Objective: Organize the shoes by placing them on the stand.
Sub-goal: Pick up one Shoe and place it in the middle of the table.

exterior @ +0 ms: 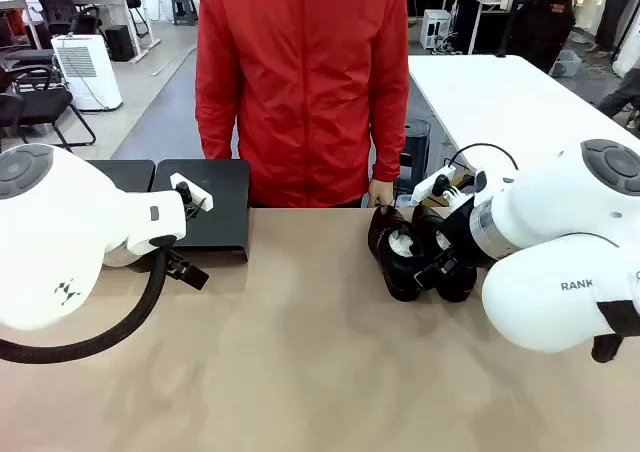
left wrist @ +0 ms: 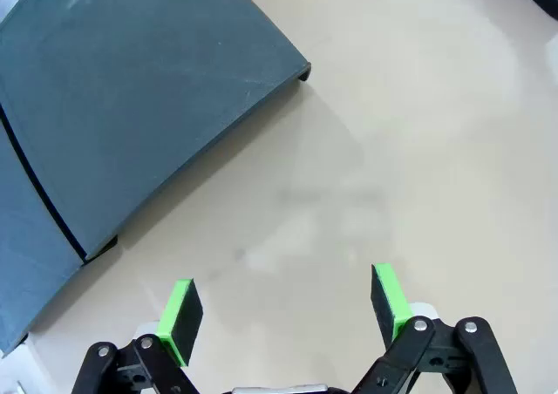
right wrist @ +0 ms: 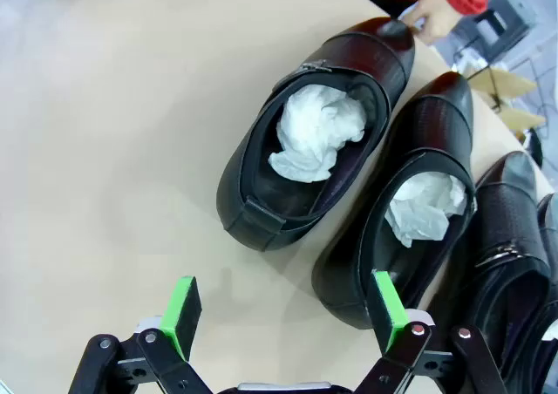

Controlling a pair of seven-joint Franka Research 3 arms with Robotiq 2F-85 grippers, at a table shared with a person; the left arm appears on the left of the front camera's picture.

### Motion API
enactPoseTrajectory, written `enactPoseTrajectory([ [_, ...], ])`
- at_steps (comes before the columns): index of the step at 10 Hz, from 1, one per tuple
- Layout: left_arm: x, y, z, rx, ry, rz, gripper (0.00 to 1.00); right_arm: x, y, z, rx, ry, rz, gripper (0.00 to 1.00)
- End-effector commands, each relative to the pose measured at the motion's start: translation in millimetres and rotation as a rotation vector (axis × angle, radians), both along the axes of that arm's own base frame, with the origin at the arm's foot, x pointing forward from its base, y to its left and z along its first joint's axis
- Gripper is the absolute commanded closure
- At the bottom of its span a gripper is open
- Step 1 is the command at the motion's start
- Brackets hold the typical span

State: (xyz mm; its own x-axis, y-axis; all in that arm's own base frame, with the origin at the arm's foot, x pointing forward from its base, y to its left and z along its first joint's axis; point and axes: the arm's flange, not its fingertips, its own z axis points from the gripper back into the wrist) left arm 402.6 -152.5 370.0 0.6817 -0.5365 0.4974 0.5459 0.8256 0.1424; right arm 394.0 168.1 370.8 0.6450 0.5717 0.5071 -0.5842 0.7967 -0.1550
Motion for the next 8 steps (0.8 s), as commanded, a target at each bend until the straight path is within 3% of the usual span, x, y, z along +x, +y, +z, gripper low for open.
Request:
enactPoseTrajectory([
  [1, 0.0, 0.0, 0.2, 0.000, 0.000, 0.000, 0.00, 0.0, 0.0, 0.0, 0.000, 0.000, 0.000, 0.00],
  [8, 0.0, 0.0, 0.2, 0.000, 0.000, 0.000, 0.00, 0.0, 0.0, 0.0, 0.000, 0.000, 0.000, 0.00],
])
